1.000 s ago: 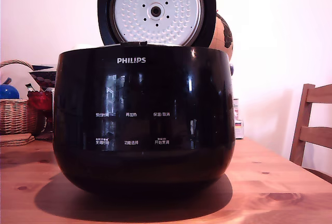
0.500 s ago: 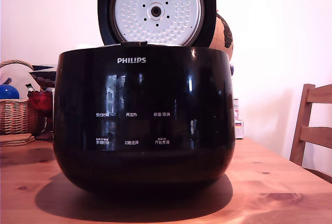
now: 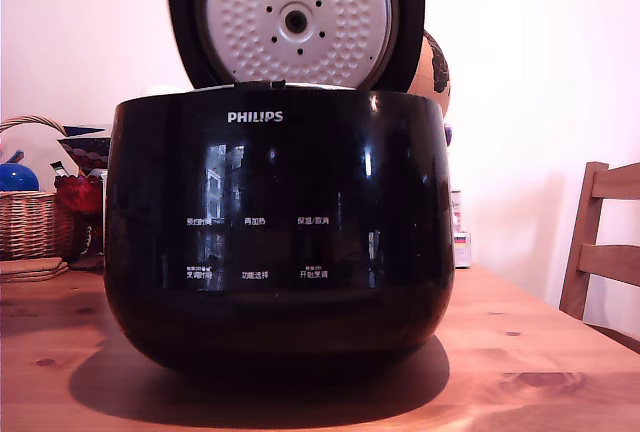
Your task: Close the rice cooker by pressing the lid down with medium force
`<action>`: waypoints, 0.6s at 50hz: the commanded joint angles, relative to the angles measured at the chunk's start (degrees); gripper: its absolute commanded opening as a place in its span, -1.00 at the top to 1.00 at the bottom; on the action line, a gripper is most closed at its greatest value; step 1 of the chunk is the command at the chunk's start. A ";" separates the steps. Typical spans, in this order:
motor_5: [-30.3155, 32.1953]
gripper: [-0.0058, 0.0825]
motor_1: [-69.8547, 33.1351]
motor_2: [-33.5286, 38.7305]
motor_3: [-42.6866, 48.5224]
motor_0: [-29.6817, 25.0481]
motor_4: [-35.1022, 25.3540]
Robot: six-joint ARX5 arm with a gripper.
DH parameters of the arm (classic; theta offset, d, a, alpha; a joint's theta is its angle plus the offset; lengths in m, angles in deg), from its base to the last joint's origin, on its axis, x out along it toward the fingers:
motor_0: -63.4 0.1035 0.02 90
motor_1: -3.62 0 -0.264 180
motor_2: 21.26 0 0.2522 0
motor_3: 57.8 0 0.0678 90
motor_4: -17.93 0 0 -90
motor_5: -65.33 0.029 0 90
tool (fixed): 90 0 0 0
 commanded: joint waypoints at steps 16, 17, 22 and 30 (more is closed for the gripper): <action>7.43 0.92 -1.01 1.03 11.41 -6.43 15.39; 7.43 0.92 -1.01 1.03 11.41 -6.62 15.89; 7.41 0.92 -1.01 1.03 11.47 -7.30 17.92; 7.43 0.92 -1.03 1.16 11.45 -8.33 18.10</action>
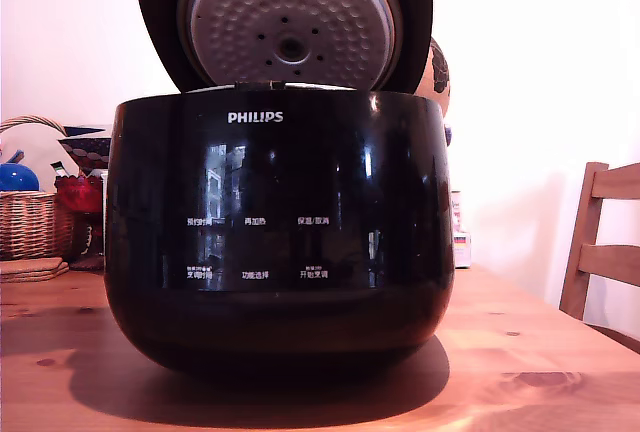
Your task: Close the rice cooker by pressing the lid down with medium force
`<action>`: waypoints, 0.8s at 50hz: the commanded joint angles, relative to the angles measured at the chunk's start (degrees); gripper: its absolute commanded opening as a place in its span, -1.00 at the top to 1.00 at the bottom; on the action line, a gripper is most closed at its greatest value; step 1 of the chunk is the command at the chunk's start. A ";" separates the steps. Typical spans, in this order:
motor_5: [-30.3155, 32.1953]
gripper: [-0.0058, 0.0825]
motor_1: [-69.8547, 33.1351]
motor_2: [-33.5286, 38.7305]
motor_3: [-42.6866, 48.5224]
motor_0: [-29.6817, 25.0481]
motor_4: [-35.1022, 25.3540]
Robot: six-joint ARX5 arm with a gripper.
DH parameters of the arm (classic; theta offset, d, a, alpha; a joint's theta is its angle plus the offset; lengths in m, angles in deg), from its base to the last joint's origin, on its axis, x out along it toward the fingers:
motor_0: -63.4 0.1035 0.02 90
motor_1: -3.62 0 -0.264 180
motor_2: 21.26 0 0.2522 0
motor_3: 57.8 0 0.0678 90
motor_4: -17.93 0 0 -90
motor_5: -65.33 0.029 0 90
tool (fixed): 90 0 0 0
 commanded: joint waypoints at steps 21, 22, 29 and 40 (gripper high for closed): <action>0.44 0.92 -1.05 6.95 0.15 -1.01 2.05; 0.48 0.92 -1.05 7.26 0.04 -1.03 2.21; 0.48 0.92 -0.83 9.22 -2.12 -1.36 2.21; 0.46 0.92 0.63 11.76 -4.57 -2.23 2.19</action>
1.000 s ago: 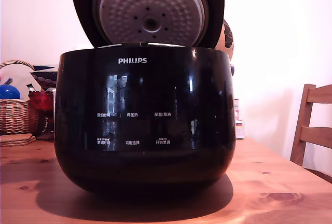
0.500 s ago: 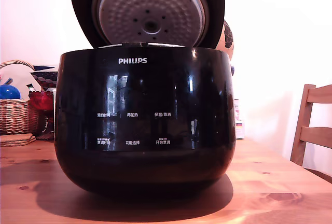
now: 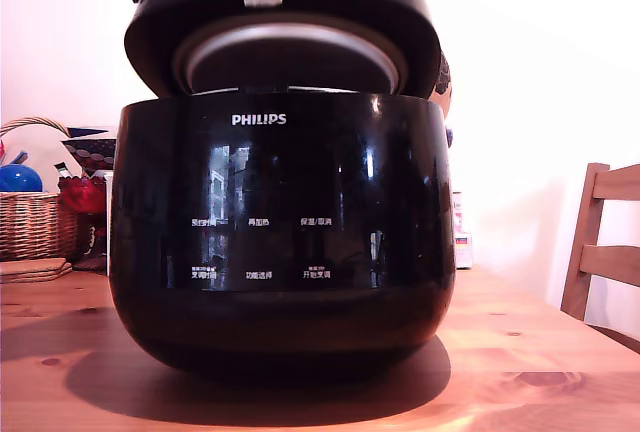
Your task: Close the rice cooker by pressing the lid down with medium force
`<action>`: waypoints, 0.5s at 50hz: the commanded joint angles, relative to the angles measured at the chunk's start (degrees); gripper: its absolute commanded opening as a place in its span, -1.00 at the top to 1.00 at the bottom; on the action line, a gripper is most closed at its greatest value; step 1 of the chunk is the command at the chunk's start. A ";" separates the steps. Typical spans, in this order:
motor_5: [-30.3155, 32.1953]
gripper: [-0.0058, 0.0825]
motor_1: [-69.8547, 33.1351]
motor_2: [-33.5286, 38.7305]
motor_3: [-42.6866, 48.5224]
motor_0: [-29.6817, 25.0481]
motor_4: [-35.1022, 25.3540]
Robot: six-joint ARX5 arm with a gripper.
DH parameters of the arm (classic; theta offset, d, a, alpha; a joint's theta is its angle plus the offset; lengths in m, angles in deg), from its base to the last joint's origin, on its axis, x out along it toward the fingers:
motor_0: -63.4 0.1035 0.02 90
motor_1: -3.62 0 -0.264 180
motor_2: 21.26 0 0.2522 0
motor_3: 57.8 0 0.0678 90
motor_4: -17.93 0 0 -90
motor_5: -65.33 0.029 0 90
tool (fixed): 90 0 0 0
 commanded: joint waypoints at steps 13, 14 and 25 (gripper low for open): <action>0.15 0.91 7.06 11.63 -8.31 -1.90 0.11; 0.17 0.91 7.72 12.59 -9.18 -1.90 0.11; -0.31 0.92 17.55 26.21 -20.94 -1.90 0.11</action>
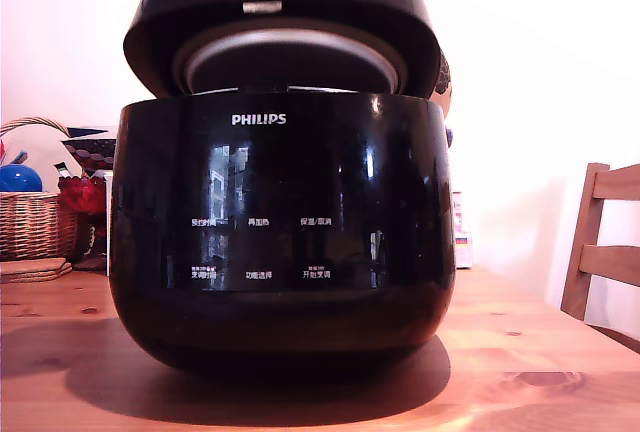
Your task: Close the rice cooker by pressing the lid down with medium force
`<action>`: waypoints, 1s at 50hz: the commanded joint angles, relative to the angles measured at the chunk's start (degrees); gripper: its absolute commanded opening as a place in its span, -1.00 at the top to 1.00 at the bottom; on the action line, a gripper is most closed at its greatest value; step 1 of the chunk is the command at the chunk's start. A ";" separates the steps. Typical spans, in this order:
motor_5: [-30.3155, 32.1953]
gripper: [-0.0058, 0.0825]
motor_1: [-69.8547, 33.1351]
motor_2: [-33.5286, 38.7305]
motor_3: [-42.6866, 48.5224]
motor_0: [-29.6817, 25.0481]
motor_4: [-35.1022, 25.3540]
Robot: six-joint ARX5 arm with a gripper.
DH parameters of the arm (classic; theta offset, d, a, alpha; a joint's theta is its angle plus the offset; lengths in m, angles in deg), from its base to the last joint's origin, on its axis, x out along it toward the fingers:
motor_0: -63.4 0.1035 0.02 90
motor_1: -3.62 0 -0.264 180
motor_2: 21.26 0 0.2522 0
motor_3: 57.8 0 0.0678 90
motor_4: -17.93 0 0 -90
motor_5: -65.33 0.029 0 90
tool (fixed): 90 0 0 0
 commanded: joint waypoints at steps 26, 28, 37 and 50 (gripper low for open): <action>-7.52 0.92 19.45 34.88 -29.70 -0.70 2.14; -7.50 0.92 20.13 36.52 -32.00 -1.16 2.54; -7.21 0.91 21.75 44.11 -42.21 -3.30 4.68; -5.29 0.92 21.97 52.33 -52.74 -6.95 9.42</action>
